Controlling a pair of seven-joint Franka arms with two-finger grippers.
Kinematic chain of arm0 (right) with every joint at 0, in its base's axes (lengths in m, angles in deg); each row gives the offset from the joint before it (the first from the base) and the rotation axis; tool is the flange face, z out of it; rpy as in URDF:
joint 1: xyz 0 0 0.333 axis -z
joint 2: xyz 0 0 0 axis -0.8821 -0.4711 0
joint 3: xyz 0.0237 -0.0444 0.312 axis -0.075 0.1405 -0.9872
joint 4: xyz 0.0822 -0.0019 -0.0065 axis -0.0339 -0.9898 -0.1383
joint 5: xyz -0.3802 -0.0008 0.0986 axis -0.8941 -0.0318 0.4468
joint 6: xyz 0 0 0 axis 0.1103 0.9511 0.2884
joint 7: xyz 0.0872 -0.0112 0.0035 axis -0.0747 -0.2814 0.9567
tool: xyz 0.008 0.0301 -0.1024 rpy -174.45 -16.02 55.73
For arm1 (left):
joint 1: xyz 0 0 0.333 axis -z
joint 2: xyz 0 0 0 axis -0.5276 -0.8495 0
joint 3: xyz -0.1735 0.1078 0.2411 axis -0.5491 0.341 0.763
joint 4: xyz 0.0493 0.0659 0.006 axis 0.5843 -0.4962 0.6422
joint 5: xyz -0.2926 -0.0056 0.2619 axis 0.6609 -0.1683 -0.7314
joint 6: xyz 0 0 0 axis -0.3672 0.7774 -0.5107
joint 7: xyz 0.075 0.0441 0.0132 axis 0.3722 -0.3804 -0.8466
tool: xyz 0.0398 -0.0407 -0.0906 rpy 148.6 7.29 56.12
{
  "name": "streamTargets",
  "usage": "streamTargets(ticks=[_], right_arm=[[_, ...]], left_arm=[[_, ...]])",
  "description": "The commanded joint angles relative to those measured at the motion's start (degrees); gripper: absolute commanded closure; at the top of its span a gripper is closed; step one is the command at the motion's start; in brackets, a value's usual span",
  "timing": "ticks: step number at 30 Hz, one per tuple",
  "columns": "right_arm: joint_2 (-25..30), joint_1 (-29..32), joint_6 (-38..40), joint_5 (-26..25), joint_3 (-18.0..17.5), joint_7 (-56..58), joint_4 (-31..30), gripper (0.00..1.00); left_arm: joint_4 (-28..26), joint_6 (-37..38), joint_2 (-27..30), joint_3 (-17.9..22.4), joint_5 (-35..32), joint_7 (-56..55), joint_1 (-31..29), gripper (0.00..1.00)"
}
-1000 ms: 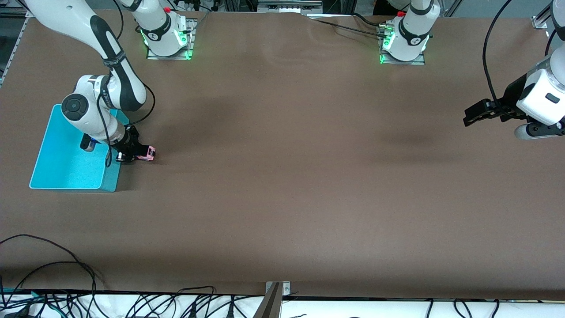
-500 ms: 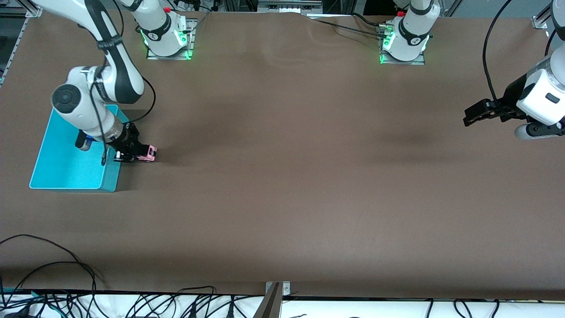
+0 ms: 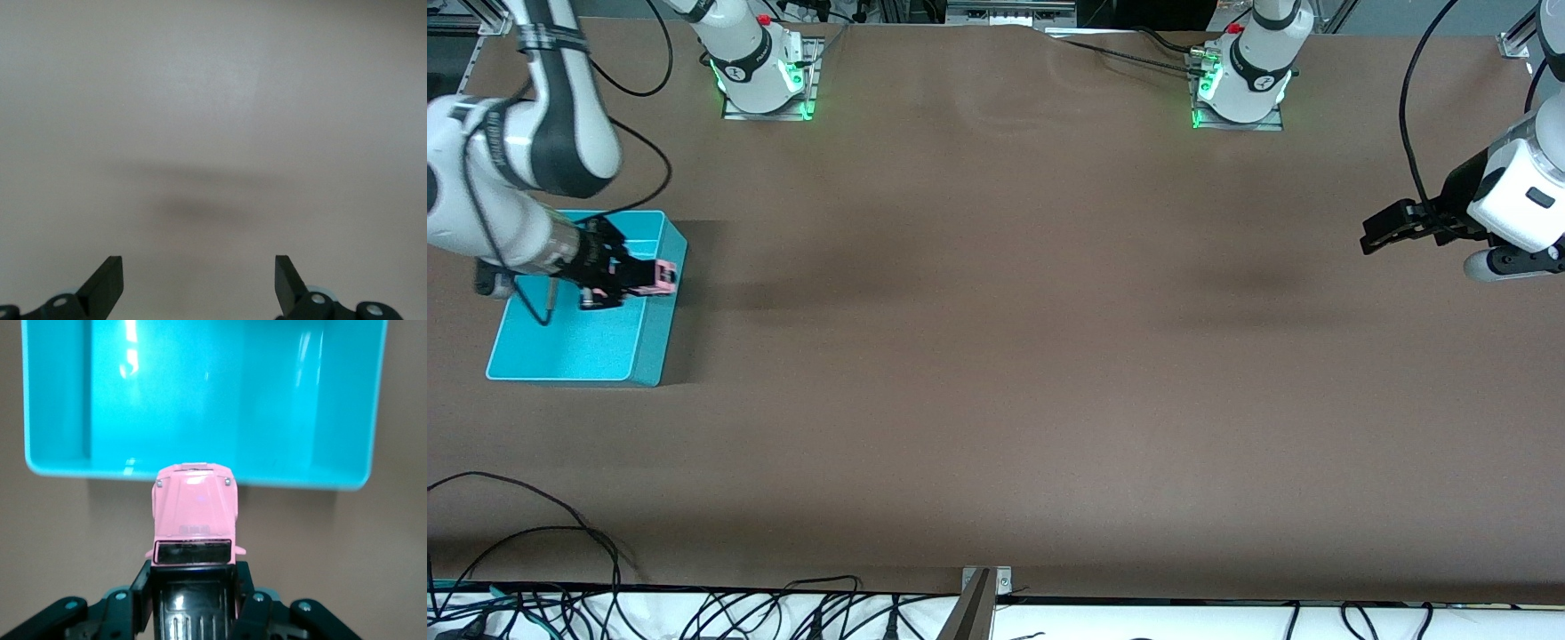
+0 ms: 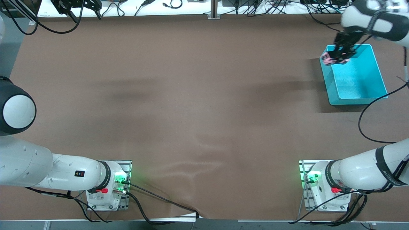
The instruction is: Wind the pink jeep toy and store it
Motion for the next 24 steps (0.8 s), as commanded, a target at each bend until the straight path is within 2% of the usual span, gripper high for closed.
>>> streamTargets(ticks=[1,5,12,24], right_arm=[[0.6,0.1,2.4,0.3,4.8,10.6,1.0,0.77],[-0.3,0.3,1.8,0.3,7.9,16.6,0.9,0.77],[-4.6,0.7,-3.8,0.4,10.6,18.9,-0.5,0.77],[-10.7,3.4,-19.8,0.7,10.9,18.8,-6.9,0.75]], left_arm=[[-0.7,0.0,0.8,0.6,0.9,0.6,0.5,0.0],[-0.7,0.0,0.8,0.6,0.9,0.6,0.5,0.0],[-0.7,0.0,0.7,0.6,0.9,0.6,0.5,0.0],[-0.7,0.0,0.7,0.6,0.9,0.6,0.5,0.0]])
